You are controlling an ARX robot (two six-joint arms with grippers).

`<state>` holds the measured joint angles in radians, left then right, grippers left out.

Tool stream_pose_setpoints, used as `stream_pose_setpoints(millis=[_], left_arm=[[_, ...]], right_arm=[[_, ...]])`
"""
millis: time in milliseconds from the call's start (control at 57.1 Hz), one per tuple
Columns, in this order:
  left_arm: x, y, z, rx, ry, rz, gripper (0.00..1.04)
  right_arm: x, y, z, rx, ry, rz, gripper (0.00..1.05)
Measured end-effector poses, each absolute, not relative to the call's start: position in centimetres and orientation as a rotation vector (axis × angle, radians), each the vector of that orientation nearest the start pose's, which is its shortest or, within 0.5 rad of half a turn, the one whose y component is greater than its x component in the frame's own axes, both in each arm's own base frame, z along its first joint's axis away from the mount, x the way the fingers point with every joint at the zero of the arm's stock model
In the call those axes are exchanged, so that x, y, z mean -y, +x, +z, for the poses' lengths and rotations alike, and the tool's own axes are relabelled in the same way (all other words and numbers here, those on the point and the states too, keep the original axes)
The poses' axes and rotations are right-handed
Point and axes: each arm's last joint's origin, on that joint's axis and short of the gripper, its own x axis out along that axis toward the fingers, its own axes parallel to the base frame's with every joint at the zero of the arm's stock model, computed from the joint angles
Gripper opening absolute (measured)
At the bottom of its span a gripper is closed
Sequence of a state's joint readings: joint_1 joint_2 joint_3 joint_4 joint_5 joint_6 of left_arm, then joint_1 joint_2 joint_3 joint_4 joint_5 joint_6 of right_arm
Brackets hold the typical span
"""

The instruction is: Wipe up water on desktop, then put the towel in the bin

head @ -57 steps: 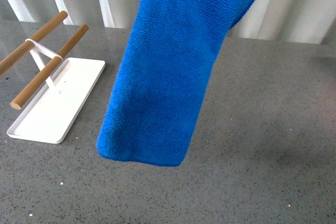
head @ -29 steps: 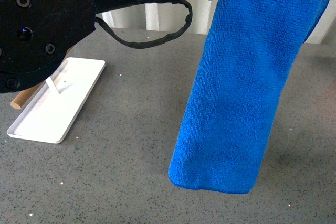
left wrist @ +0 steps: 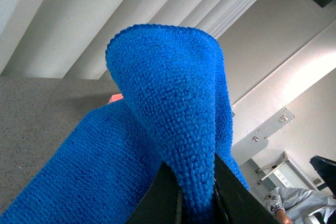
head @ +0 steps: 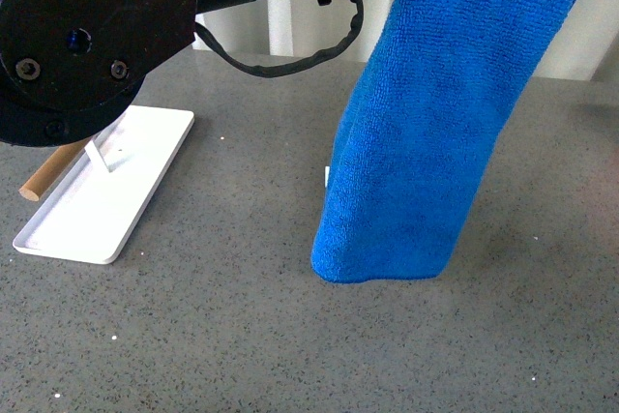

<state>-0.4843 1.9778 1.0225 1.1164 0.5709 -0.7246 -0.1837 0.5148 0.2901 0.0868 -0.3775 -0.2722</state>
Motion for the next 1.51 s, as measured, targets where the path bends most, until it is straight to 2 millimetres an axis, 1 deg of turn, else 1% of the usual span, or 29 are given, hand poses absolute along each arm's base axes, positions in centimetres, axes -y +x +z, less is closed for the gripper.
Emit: stream_pose_setpoints(millis=[105,175,245,298,438,560,648,718,841,1016,1191,1208,1278,1489,1506], left_arm=[[20.3,35.2,19.7,-0.221,-0.651,-1.058,0.05],[20.3,35.2,20.0,-0.227,-0.656,-1.045,0.05],[20.4,35.2,20.6,-0.218,-0.661,-1.046,0.05],[20.4,35.1,21.0,-0.214,-0.668,-1.046,0.05],[20.4,34.9,21.7,-0.208,-0.678,-1.051,0.05],[20.5,35.0,22.1,-0.218,-0.693,-1.048,0.05],[20.5,35.1,22.3,-0.217,-0.708,-1.042,0.05],[20.5,35.1,22.6,-0.213,-0.711,-1.044,0.05],[20.6,35.1,23.0,-0.209,-0.716,-1.049,0.05],[20.7,35.0,23.1,-0.212,-0.720,-1.054,0.05],[20.8,34.9,23.1,-0.215,-0.720,-1.054,0.05],[20.8,34.9,23.1,-0.216,-0.721,-1.054,0.05],[20.8,34.9,23.1,-0.219,-0.725,-1.053,0.05],[21.1,34.7,23.0,-0.234,-0.736,-1.058,0.05],[21.2,34.7,23.0,-0.235,-0.736,-1.059,0.05]], right_arm=[[1.7,15.5,21.6,-0.141,-0.172,0.294,0.98],[1.5,17.1,20.4,-0.173,-0.110,0.376,0.98],[0.4,18.5,19.0,-0.187,-0.065,0.508,0.98],[-0.5,19.0,18.1,-0.193,-0.055,0.582,0.98],[-2.3,19.9,16.2,-0.211,-0.042,0.689,0.98],[-3.4,20.6,15.0,-0.212,-0.042,0.730,0.98],[-3.7,21.3,13.9,-0.235,-0.045,0.698,0.98],[-3.8,22.1,13.5,-0.241,-0.039,0.674,0.98],[-3.7,23.3,13.2,-0.230,-0.025,0.666,0.98],[-3.8,25.0,12.9,-0.216,0.006,0.683,0.98],[-4.4,26.4,12.8,-0.205,0.016,0.713,0.98],[-4.5,26.5,12.8,-0.204,0.017,0.716,0.97],[-4.9,27.0,13.0,-0.195,0.018,0.734,0.87],[-6.6,28.4,13.1,-0.175,0.012,0.799,0.44],[-6.6,28.5,13.1,-0.173,0.012,0.801,0.43]])
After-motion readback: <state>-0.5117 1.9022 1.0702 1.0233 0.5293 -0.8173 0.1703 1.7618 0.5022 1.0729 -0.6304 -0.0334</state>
